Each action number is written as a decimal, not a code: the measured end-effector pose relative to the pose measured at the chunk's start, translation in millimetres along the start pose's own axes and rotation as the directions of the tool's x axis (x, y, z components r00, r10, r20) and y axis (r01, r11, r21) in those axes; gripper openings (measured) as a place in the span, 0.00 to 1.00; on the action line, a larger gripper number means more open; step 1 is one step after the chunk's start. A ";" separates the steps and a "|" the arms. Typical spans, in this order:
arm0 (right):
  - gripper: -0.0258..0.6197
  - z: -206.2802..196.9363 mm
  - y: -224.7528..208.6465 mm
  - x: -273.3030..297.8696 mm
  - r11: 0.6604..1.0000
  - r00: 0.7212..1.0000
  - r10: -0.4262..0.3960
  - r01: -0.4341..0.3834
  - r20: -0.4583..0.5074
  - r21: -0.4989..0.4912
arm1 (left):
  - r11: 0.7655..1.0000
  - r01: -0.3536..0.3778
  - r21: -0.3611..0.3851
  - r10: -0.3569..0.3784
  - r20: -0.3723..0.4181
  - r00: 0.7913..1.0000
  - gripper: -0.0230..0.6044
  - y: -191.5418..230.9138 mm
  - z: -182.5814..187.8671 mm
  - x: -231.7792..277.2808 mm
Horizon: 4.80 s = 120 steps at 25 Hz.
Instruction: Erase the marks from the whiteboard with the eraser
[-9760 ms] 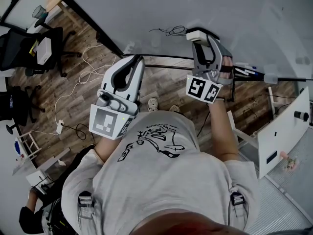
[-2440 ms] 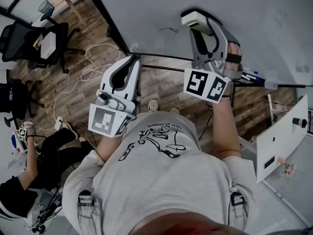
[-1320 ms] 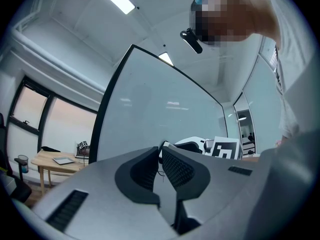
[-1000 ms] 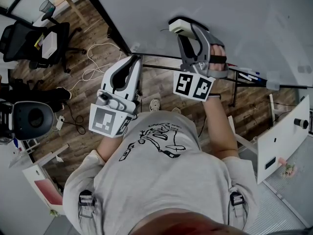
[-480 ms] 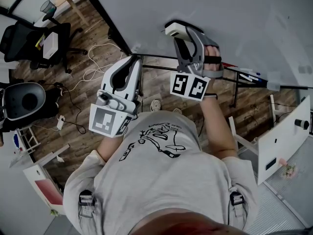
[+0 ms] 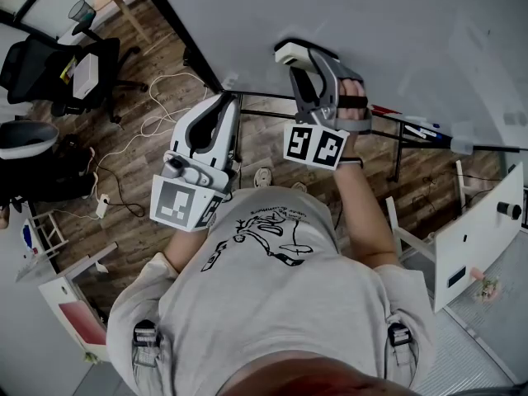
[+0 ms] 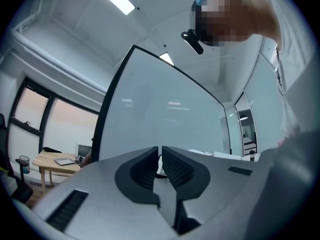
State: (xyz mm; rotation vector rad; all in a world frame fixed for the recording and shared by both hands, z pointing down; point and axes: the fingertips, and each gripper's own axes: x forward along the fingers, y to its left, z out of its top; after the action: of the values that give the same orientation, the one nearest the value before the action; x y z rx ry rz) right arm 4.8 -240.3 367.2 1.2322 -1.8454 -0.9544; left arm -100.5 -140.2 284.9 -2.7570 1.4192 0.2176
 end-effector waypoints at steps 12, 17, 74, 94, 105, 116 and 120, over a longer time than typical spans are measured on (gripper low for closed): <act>0.41 1.4 22.3 9.5 0.999 0.999 0.035 -0.035 -0.003 -0.014 | 1.000 -0.004 0.000 0.004 -0.005 1.000 0.10 4.8 -1.3 -2.2; 0.41 -0.7 31.5 12.1 0.998 0.998 0.059 -0.059 -0.005 -0.018 | 1.000 -0.005 0.001 0.005 -0.006 1.000 0.10 2.6 -0.7 -1.5; 0.41 -1.0 10.2 -38.9 0.902 0.973 0.178 -0.221 0.147 0.372 | 1.000 -0.013 0.003 0.013 -0.024 1.000 0.10 -21.4 -3.0 5.5; 0.41 -25.0 -86.4 -114.3 0.651 0.960 0.024 -0.226 0.278 0.725 | 1.000 0.003 0.012 -0.002 -0.007 1.000 0.10 -46.8 4.2 24.3; 0.41 -40.8 -111.2 -155.5 0.596 0.954 -0.024 -0.225 0.298 0.770 | 1.000 0.018 0.016 -0.018 0.003 1.000 0.10 -67.0 8.7 35.0; 0.41 -54.1 -117.5 -182.7 0.559 0.960 -0.051 -0.201 0.275 0.805 | 1.000 0.027 0.012 -0.027 0.007 1.000 0.10 -81.0 9.7 37.4; 0.41 -51.8 -119.0 -183.4 0.555 0.959 -0.056 -0.201 0.277 0.807 | 1.000 0.027 0.009 -0.028 0.002 1.000 0.10 -79.3 9.5 36.7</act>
State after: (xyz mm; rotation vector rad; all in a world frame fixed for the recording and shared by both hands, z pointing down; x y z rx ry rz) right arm 152.9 -109.5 260.3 1.5750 -2.7092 -0.1147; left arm -16.1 -122.8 267.6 -2.7662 1.3773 0.2134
